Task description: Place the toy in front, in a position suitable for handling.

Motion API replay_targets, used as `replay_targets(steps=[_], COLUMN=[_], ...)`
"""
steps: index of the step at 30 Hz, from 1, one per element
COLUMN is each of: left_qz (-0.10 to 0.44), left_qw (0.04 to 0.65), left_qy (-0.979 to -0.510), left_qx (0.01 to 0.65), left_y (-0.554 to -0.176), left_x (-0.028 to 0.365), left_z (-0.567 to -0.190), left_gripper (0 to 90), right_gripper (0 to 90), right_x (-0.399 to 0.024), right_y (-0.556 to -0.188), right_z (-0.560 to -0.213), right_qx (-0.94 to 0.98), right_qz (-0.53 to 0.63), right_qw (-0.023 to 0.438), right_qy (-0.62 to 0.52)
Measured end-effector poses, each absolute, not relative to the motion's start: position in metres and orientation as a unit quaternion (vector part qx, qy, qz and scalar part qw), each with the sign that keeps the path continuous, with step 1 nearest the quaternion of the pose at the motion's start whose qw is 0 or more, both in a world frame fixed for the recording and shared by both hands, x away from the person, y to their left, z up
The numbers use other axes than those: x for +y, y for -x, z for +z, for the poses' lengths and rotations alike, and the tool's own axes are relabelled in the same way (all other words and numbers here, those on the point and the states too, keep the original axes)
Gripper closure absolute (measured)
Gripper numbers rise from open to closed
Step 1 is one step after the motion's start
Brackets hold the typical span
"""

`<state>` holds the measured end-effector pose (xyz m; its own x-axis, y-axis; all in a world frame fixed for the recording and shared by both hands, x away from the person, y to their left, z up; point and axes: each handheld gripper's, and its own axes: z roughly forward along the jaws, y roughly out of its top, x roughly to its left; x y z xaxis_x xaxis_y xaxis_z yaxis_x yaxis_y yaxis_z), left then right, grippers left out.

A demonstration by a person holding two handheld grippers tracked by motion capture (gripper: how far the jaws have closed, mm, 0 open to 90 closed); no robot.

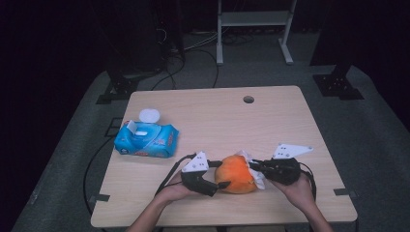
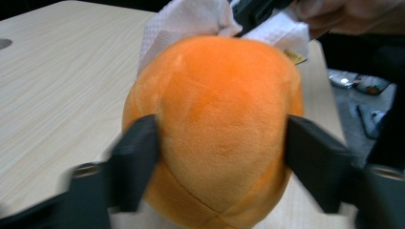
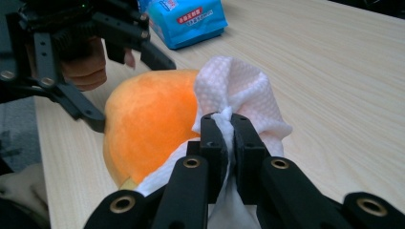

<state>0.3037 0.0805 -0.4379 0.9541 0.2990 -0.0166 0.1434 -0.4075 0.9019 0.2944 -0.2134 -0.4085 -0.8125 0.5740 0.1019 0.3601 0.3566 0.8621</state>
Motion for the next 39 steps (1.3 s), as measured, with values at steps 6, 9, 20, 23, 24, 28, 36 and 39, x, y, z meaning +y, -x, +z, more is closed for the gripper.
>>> replay_targets(steps=[6,9,20,23,24,28,36,39], left_qz=[0.097,0.096,0.071,0.087,0.089,0.102,0.097,0.095], left_qw=[0.53,0.529,0.534,0.532,0.534,0.533,0.542,0.541], left_qy=[-0.833,-0.833,-0.83,-0.832,-0.831,-0.832,-0.826,-0.827], left_qx=[0.128,0.126,0.146,0.132,0.13,0.115,0.121,0.121], left_y=[-0.3,-0.299,-0.303,-0.3,-0.299,-0.293,-0.292,-0.293], left_x=[0.073,0.072,0.073,0.074,0.073,0.066,0.066,0.065], left_z=[-0.429,-0.43,-0.436,-0.433,-0.432,-0.428,-0.426,-0.427], left_gripper=[48.4,49.5,26.3,43.7,47.4,51.5,52.4,52.4], right_gripper=[84.5,84.4,84.4,84.3,84.3,84.3,84.4,84.3], right_x=[-0.195,-0.185,-0.215,-0.211,-0.209,-0.191,-0.19,-0.189], right_y=[-0.274,-0.273,-0.288,-0.286,-0.283,-0.272,-0.274,-0.272], right_z=[-0.384,-0.387,-0.405,-0.399,-0.396,-0.389,-0.388,-0.388], right_qx=[0.808,0.823,0.821,0.816,0.814,0.815,0.823,0.821], right_qz=[0.525,0.503,0.482,0.492,0.5,0.519,0.498,0.503], right_qw=[0.144,0.148,0.135,0.138,0.138,0.126,0.149,0.145], right_qy=[-0.226,-0.218,-0.275,-0.271,-0.263,-0.226,-0.229,-0.229])
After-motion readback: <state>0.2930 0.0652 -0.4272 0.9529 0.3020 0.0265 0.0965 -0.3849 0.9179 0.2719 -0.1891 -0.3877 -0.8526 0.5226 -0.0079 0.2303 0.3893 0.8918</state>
